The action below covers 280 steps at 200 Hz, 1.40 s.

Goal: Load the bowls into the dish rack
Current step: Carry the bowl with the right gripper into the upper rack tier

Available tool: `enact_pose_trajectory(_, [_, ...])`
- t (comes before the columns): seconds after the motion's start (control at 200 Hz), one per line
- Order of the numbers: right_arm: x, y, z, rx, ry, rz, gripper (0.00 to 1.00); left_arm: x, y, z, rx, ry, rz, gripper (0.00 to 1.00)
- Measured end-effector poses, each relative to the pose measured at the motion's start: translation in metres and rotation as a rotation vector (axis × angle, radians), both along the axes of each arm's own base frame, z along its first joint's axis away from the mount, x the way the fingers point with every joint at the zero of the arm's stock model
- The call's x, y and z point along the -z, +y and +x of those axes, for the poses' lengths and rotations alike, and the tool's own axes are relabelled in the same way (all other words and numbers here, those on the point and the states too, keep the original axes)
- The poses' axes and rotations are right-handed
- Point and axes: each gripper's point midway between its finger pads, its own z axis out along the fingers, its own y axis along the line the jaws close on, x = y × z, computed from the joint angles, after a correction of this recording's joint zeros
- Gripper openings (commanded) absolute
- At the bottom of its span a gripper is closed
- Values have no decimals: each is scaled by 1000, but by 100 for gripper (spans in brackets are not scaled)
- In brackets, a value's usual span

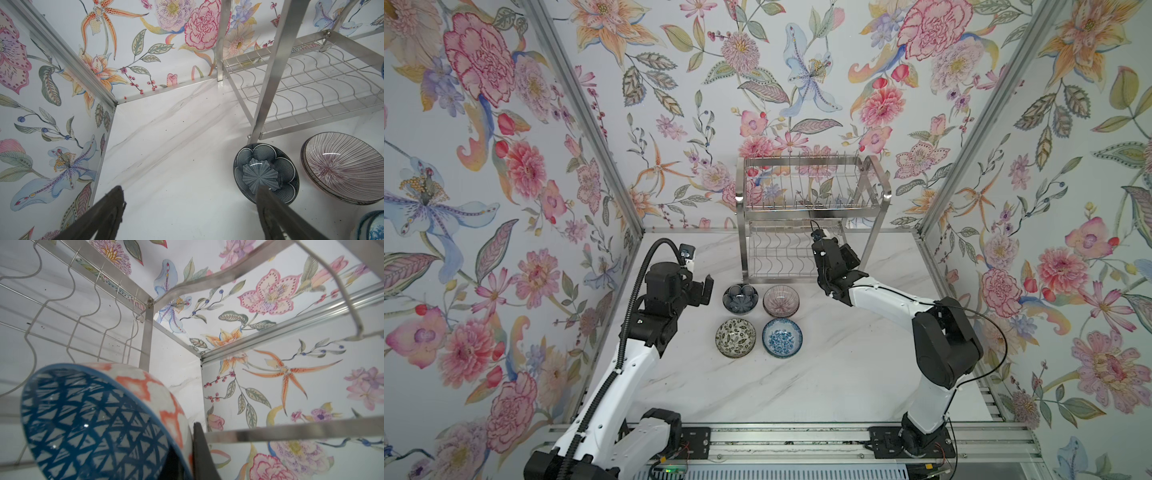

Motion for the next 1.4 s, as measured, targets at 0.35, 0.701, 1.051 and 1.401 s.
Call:
enact_pose_trajectory(0.35, [1, 23, 51, 3, -82, -172, 0, 1, -1, 1, 5, -6, -4, 99])
enact_pose_trajectory(0.701, [14, 15, 96, 86, -115, -272, 0, 4, -5, 0, 23, -1, -11, 99])
enact_pose_trajectory(1.051, [14, 5, 134, 164, -164, -249, 0, 6, -4, 0, 23, 1, -12, 99])
enact_pose_trajectory(1.401, [38, -11, 167, 207, -133, -268, 0, 7, -5, 0, 35, 5, -22, 99])
